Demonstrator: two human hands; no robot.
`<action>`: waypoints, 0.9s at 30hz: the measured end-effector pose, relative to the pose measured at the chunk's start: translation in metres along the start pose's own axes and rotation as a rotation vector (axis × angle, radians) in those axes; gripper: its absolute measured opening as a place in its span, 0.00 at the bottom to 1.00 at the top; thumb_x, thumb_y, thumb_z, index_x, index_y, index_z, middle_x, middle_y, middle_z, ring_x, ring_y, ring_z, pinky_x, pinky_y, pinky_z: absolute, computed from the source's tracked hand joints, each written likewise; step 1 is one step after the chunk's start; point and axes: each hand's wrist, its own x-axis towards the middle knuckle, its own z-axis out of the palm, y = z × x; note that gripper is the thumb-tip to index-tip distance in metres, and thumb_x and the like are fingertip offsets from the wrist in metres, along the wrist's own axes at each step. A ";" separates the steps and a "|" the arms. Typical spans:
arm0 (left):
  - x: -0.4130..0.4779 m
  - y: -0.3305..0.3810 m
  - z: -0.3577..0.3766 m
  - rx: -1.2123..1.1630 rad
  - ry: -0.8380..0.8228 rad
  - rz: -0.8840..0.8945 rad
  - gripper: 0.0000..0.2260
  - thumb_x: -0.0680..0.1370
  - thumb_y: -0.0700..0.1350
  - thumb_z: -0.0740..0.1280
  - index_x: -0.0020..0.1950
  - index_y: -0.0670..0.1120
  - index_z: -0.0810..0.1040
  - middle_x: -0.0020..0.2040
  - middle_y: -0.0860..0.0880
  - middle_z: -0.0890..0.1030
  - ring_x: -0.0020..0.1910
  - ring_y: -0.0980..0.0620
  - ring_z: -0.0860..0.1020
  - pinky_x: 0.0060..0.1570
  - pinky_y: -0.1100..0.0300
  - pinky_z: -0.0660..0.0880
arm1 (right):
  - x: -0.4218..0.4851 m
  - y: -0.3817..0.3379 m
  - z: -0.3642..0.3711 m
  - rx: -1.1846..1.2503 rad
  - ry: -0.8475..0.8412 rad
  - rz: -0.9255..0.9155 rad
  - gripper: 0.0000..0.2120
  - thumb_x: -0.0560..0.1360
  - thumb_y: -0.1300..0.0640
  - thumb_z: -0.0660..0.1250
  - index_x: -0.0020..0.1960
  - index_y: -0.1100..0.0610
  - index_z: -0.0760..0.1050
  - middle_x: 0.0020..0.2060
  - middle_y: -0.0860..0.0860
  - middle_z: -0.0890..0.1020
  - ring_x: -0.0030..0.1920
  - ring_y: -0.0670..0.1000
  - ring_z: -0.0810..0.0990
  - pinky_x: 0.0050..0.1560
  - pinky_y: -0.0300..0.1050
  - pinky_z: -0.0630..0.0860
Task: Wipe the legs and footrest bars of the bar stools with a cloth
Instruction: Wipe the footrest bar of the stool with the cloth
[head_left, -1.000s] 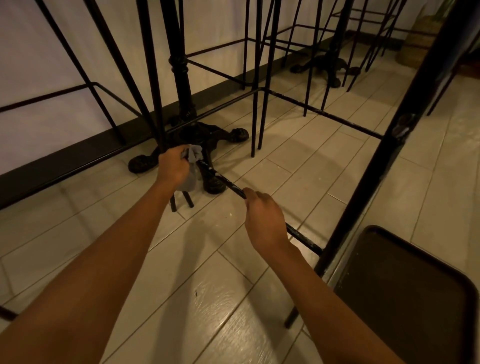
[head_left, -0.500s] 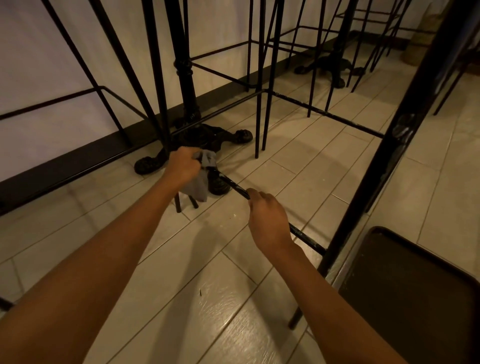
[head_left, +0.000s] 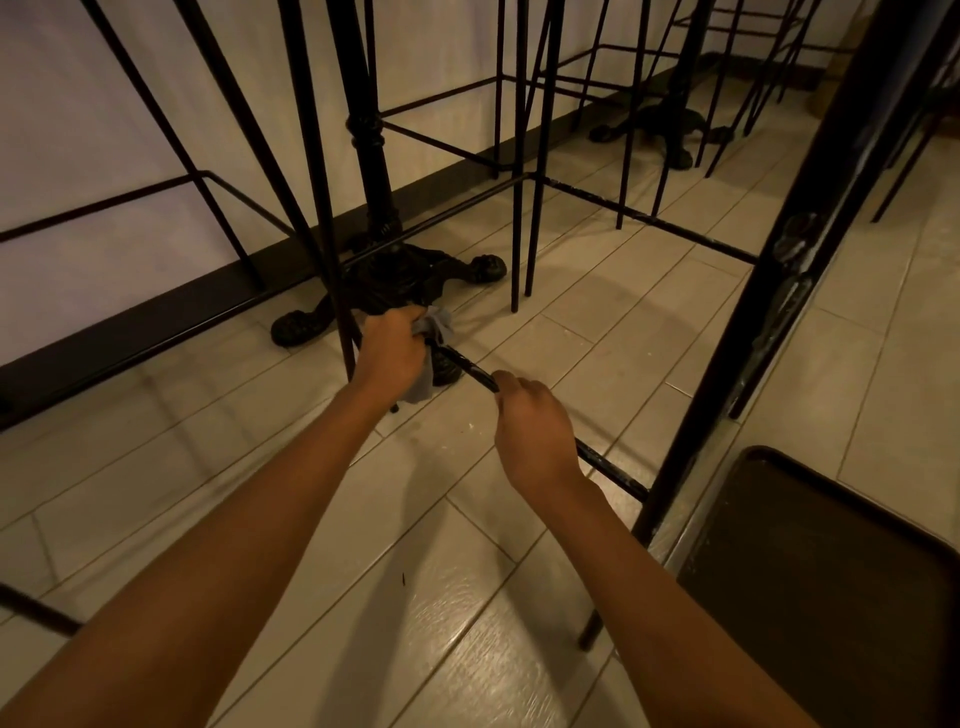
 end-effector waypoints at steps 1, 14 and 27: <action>0.002 0.001 -0.002 0.009 -0.012 -0.005 0.13 0.80 0.38 0.58 0.62 0.41 0.76 0.57 0.38 0.78 0.58 0.43 0.76 0.57 0.61 0.69 | 0.000 0.000 -0.001 -0.001 -0.010 0.000 0.15 0.75 0.71 0.58 0.60 0.65 0.72 0.46 0.61 0.80 0.47 0.58 0.76 0.40 0.43 0.64; -0.014 0.012 0.010 -0.010 -0.029 0.017 0.11 0.80 0.36 0.57 0.56 0.37 0.77 0.50 0.39 0.78 0.51 0.48 0.76 0.47 0.68 0.67 | 0.000 -0.003 -0.009 -0.052 -0.085 0.028 0.14 0.77 0.68 0.56 0.61 0.63 0.70 0.51 0.60 0.79 0.51 0.57 0.74 0.41 0.42 0.61; -0.010 0.013 0.007 -0.001 -0.030 -0.031 0.12 0.80 0.37 0.56 0.57 0.37 0.77 0.51 0.39 0.79 0.56 0.44 0.76 0.49 0.69 0.64 | 0.001 -0.003 -0.011 -0.060 -0.135 0.045 0.15 0.78 0.68 0.54 0.63 0.62 0.69 0.52 0.59 0.78 0.52 0.57 0.74 0.41 0.42 0.61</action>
